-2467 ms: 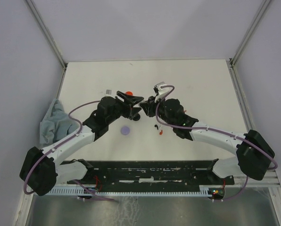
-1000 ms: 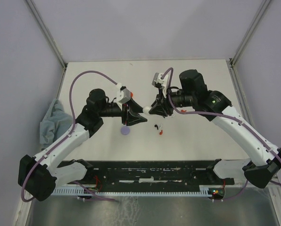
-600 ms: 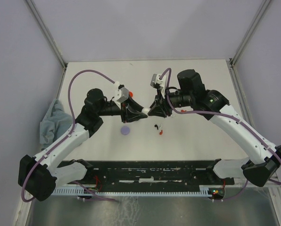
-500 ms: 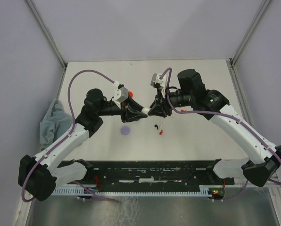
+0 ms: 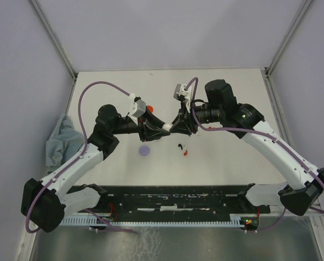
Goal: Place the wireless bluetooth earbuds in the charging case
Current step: Open the charging case.
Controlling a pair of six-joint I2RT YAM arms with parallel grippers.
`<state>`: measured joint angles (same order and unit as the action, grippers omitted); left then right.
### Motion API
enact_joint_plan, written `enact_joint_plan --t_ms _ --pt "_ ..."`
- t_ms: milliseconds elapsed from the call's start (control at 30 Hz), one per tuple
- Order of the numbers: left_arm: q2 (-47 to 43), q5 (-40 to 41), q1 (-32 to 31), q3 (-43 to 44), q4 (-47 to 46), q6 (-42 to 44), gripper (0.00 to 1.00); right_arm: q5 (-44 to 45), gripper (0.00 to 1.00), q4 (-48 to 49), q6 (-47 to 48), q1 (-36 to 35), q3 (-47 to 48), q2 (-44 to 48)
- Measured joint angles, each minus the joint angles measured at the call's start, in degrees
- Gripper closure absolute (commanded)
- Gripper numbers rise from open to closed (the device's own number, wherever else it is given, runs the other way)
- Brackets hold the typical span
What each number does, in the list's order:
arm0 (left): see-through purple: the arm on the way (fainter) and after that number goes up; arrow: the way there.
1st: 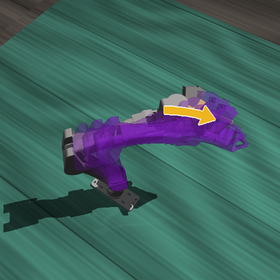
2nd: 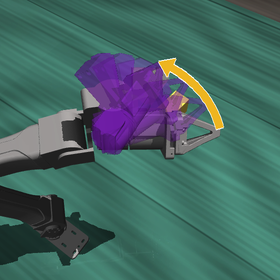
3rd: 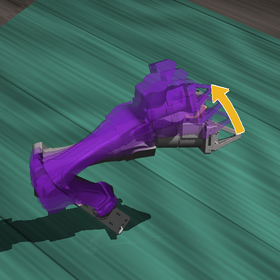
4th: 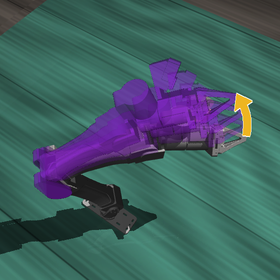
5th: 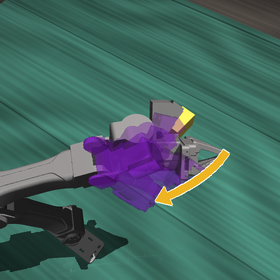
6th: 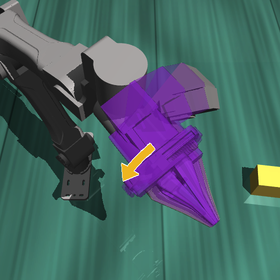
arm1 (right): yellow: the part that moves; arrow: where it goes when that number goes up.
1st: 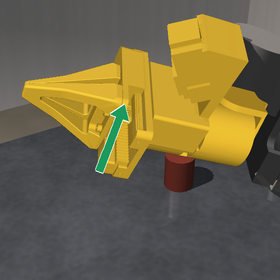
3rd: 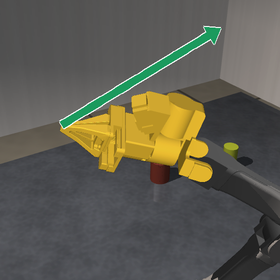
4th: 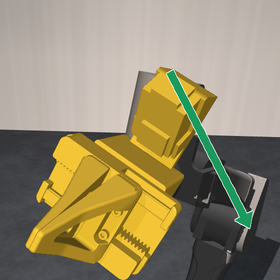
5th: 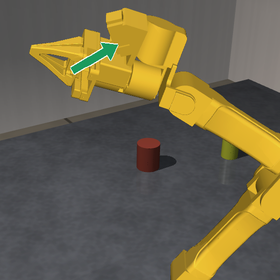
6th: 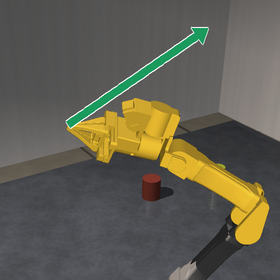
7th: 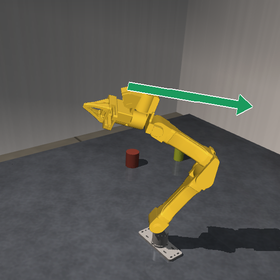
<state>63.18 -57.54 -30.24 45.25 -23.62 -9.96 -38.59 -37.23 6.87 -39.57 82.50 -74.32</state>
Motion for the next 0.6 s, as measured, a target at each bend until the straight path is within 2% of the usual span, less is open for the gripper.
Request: enact_joint_plan --t_ms 233,400,600 --pt "0.0 0.0 0.0 -0.2 -2.1 -2.0 0.57 -0.1 0.92 0.8 -0.2 0.0 0.0 0.0" --pt "0.0 -0.2 0.0 -0.3 -2.4 -2.4 0.49 0.1 0.92 0.9 -0.2 0.0 0.0 0.0" --pt "0.0 -0.7 -0.1 -0.5 -3.2 -3.1 0.48 0.2 0.92 1.6 -0.4 0.0 -0.1 0.0"
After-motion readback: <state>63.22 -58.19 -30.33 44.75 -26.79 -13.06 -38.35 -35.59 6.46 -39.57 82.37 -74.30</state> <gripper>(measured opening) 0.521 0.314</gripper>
